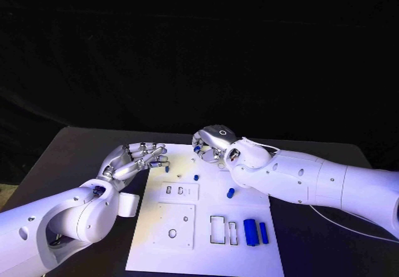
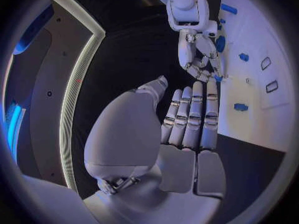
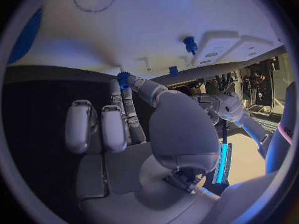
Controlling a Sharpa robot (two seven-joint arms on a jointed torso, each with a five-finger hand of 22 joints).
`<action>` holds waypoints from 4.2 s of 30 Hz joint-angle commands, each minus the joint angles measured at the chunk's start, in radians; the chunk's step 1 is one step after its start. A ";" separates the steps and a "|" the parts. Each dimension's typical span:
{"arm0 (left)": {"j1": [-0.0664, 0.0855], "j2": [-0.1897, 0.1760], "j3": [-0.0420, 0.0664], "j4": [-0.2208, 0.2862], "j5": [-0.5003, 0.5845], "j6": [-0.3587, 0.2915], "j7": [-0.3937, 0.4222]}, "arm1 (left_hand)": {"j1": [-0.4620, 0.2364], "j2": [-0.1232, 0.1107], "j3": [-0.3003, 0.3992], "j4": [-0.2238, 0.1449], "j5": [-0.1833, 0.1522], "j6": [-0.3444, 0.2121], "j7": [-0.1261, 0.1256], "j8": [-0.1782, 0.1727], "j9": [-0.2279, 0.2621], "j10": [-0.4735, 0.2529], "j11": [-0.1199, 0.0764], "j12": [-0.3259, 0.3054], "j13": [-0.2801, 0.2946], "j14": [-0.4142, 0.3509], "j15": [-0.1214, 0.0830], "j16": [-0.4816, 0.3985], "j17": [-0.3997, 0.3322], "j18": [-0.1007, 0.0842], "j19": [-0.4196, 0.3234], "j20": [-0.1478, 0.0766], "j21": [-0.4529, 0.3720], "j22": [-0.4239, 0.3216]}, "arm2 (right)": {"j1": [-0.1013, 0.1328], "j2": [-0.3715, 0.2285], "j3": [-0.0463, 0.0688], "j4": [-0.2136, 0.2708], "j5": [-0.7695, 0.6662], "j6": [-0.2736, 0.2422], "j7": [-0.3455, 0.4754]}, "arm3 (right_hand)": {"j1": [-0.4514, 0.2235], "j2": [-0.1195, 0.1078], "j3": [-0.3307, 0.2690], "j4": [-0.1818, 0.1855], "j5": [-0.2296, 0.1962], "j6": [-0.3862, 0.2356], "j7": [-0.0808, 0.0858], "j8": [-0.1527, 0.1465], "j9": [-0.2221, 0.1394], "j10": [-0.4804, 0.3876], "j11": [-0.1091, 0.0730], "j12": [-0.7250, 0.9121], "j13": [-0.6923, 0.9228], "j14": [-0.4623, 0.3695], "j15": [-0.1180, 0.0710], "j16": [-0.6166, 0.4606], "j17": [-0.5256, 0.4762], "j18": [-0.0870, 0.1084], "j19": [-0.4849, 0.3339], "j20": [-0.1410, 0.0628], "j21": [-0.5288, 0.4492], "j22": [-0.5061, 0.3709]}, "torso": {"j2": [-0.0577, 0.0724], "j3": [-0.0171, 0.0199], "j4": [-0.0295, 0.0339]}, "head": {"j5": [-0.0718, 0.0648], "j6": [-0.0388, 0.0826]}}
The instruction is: Assemble the parts on the task board
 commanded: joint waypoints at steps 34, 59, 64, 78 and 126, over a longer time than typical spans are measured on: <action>0.002 -0.004 0.002 -0.027 0.019 0.011 0.000 | -0.010 -0.004 0.006 -0.001 -0.003 -0.009 0.000 -0.007 -0.001 -0.010 0.003 -0.009 -0.001 0.001 0.005 0.004 0.003 0.012 0.008 0.002 0.005 -0.001 | -0.002 -0.128 0.008 0.133 0.010 -0.022 -0.015 | -0.045 -0.086 -0.064 0.061 -0.009 -0.127 0.057 -0.094 -0.012 -0.140 0.032 -0.054 -0.033 -0.013 0.050 -0.056 -0.133 0.011 -0.075 0.045 -0.070 -0.095 | -0.001 0.0035 -0.0071 | 0.005 0.013; 0.000 0.016 0.002 -0.044 0.024 0.030 -0.002 | -0.011 -0.004 0.009 -0.005 -0.003 -0.008 0.002 -0.007 0.000 -0.016 0.005 -0.016 -0.001 -0.001 0.006 0.004 0.005 0.012 0.007 0.002 0.005 -0.002 | 0.019 -0.401 0.025 0.268 0.271 0.230 -0.050 | -0.034 -0.107 -0.269 0.158 0.080 -0.184 0.068 -0.163 -0.012 -0.063 0.032 -0.039 -0.026 -0.009 0.050 -0.033 -0.127 0.011 -0.069 0.044 -0.080 -0.087 | -0.023 0.0184 -0.0362 | -0.020 0.014; 0.000 0.015 0.002 -0.044 0.024 0.030 -0.002 | -0.011 -0.004 0.009 -0.005 -0.003 -0.008 0.002 -0.007 0.000 -0.016 0.005 -0.016 -0.001 -0.001 0.006 0.004 0.005 0.012 0.007 0.002 0.005 -0.002 | 0.016 -0.376 0.024 0.249 0.259 0.235 -0.050 | -0.014 -0.096 -0.322 0.175 0.087 -0.189 0.072 -0.168 -0.009 -0.090 0.036 -0.035 -0.023 -0.015 0.055 -0.038 -0.142 0.014 -0.079 0.046 -0.091 -0.098 | -0.022 0.0171 -0.0388 | -0.018 0.012; 0.000 0.016 0.002 -0.039 0.024 0.033 -0.002 | -0.012 -0.004 0.009 -0.005 -0.003 -0.008 0.002 -0.007 0.000 -0.017 0.005 -0.017 -0.001 -0.002 0.006 0.004 0.005 0.012 0.007 0.002 0.005 -0.002 | 0.012 -0.298 0.020 0.181 0.243 0.209 -0.049 | 0.048 -0.080 -0.358 0.198 0.108 -0.163 0.039 -0.149 0.010 0.029 -0.004 0.133 0.072 -0.002 0.024 -0.013 -0.105 0.006 -0.046 0.025 -0.065 -0.051 | -0.019 0.0146 -0.0292 | -0.024 0.006; 0.000 0.009 0.002 -0.039 0.024 0.038 -0.012 | -0.013 -0.004 0.011 -0.007 -0.003 -0.008 0.003 -0.008 0.000 -0.018 0.006 -0.020 -0.001 -0.003 0.007 0.004 0.007 0.012 0.007 0.003 0.006 -0.002 | 0.003 -0.269 0.017 0.130 0.276 0.265 -0.063 | 0.085 -0.045 -0.325 0.283 0.146 -0.112 0.026 -0.102 0.045 0.182 -0.012 1.175 1.096 0.086 0.022 0.182 0.348 -0.031 0.067 0.020 0.041 0.122 | -0.019 0.0147 -0.0286 | -0.022 -0.006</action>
